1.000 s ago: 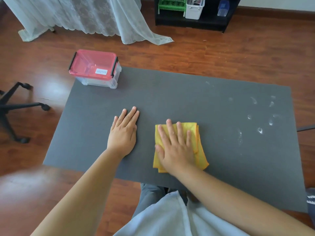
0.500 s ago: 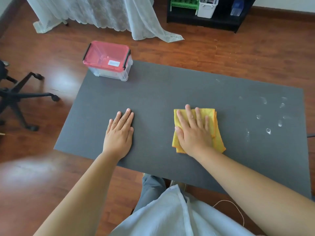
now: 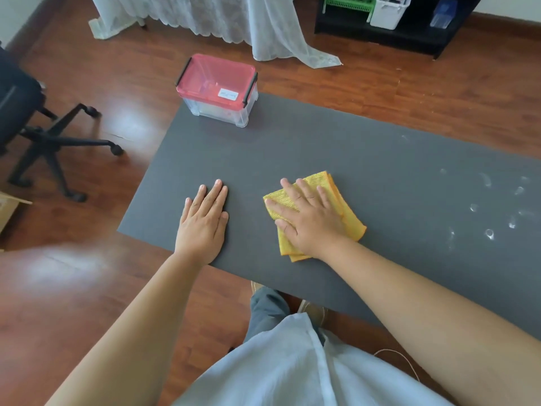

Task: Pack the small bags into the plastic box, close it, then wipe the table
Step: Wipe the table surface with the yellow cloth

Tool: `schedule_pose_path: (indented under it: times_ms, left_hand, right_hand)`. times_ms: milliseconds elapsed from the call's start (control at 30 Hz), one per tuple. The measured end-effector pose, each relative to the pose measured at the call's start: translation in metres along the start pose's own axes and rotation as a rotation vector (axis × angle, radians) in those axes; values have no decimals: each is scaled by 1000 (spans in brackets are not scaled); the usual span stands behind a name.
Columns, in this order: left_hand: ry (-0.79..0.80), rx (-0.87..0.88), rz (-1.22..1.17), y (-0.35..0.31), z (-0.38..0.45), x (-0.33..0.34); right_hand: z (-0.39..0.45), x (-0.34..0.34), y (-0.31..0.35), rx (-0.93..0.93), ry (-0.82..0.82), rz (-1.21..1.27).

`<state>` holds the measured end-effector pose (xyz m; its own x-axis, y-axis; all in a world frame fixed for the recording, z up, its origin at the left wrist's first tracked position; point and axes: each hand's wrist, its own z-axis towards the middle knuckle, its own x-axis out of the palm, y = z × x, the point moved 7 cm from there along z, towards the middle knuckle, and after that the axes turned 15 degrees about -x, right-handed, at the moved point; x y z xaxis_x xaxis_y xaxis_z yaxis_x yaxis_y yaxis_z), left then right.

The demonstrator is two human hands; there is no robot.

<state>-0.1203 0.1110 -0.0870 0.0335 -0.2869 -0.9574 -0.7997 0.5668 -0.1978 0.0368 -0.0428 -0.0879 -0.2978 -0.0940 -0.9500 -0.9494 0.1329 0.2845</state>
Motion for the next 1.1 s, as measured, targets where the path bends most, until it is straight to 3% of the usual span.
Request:
schedule_pose_path:
  times_ms: [167, 333, 467, 633, 767, 900, 1100]
  left_hand:
    - [27, 22, 45, -15, -3, 7]
    - [81, 177, 72, -68, -17, 20]
    - [104, 266, 94, -113, -28, 32]
    - [112, 317, 117, -148, -34, 42]
    - [117, 377, 128, -175, -37, 48]
    - [114, 412, 144, -201, -40, 54]
    - [104, 444, 159, -236, -40, 63]
  right_hand:
    - [-73, 6, -32, 286, -20, -57]
    - [-94, 23, 1, 242, -18, -38]
    - [-66, 11, -33, 279, -16, -19]
    - [-101, -10, -110, 547, -76, 5]
    - [-172, -8, -100, 635, -112, -105]
    - [-244, 9, -89, 836, -129, -36]
    - [-275, -5, -154, 1093, -222, 100]
